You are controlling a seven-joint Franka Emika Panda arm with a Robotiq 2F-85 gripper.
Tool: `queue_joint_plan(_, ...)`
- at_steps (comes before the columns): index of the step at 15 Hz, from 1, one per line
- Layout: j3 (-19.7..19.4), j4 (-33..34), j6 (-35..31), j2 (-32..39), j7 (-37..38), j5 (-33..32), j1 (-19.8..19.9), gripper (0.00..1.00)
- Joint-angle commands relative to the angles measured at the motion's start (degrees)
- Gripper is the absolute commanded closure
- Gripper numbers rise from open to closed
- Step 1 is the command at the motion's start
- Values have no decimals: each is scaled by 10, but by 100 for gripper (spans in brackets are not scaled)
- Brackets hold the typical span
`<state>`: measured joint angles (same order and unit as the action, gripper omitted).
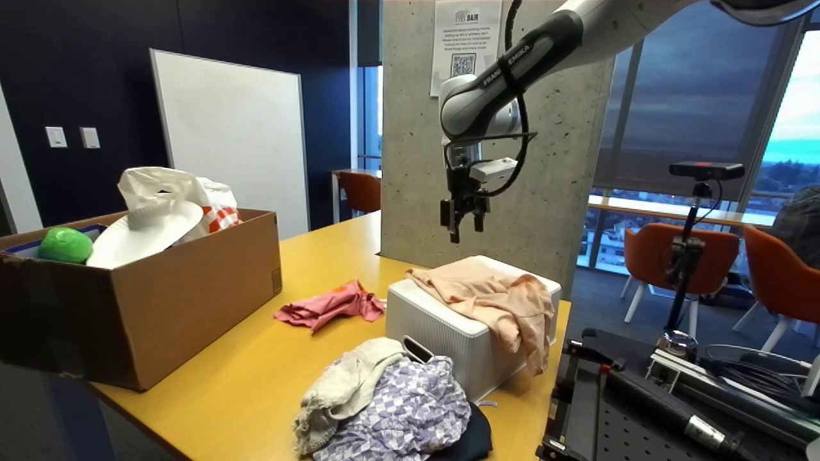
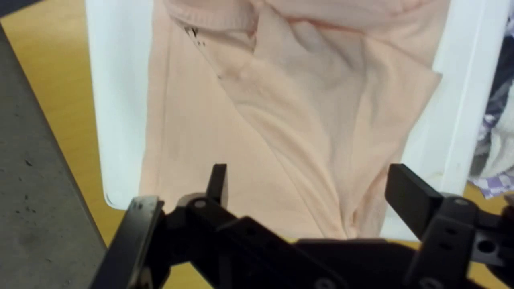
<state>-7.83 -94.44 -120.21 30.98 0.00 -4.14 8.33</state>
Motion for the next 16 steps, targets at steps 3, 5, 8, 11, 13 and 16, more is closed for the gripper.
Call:
queue_joint_plan(3,-17,-160,-58,-65,57,-107,-42,0)
queue_joint_plan(5,-18,-173,-100,-46,75,-131,-46,0)
queue_joint_plan(8,-19,-170,-153,-15,90,-136,-45,0)
queue_joint_plan(11,-22,-163,-186,6,92,-133,-48,0)
queue_joint_plan(13,-23,-161,-200,12,91,-131,-50,0)
queue_joint_plan(16,-26,-170,-221,11,92,-133,-55,35)
